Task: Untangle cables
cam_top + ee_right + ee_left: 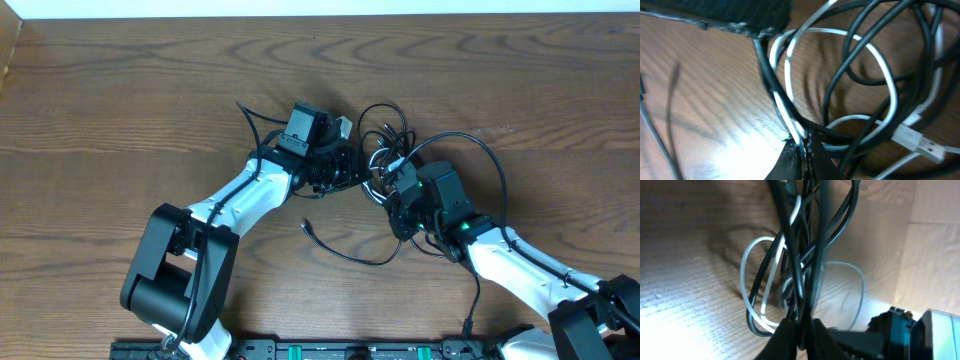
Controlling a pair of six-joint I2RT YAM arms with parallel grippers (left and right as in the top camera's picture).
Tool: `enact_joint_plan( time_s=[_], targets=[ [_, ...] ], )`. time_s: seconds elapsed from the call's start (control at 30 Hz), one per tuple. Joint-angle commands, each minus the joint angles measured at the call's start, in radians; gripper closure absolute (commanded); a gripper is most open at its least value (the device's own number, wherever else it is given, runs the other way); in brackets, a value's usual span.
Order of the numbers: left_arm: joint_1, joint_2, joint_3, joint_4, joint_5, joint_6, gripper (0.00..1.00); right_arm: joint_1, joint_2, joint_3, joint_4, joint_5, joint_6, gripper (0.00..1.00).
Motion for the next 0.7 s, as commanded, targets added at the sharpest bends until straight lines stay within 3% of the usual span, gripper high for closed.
enact_joint_plan(
  time_s=[0.0, 0.13, 0.3, 0.47, 0.67],
  targets=[
    [0.003, 0.012, 0.003, -0.003, 0.011, 0.01, 0.84, 0.011, -0.043, 0.034, -0.001, -0.19, 0.046, 0.99],
    [0.003, 0.012, 0.003, -0.003, -0.013, 0.009, 0.83, -0.004, -0.143, 0.071, -0.001, -0.375, 0.116, 0.99],
    [0.003, 0.012, 0.003, -0.003, -0.013, 0.009, 0.54, -0.024, -0.296, 0.093, -0.005, -0.439, 0.136, 0.99],
    [0.003, 0.012, 0.003, -0.003, -0.013, -0.027, 0.39, -0.038, -0.451, 0.094, -0.012, -0.436, 0.161, 0.99],
    [0.003, 0.012, 0.003, -0.003, -0.013, -0.087, 0.36, -0.04, -0.545, 0.094, -0.029, -0.435, 0.188, 0.99]
  ],
)
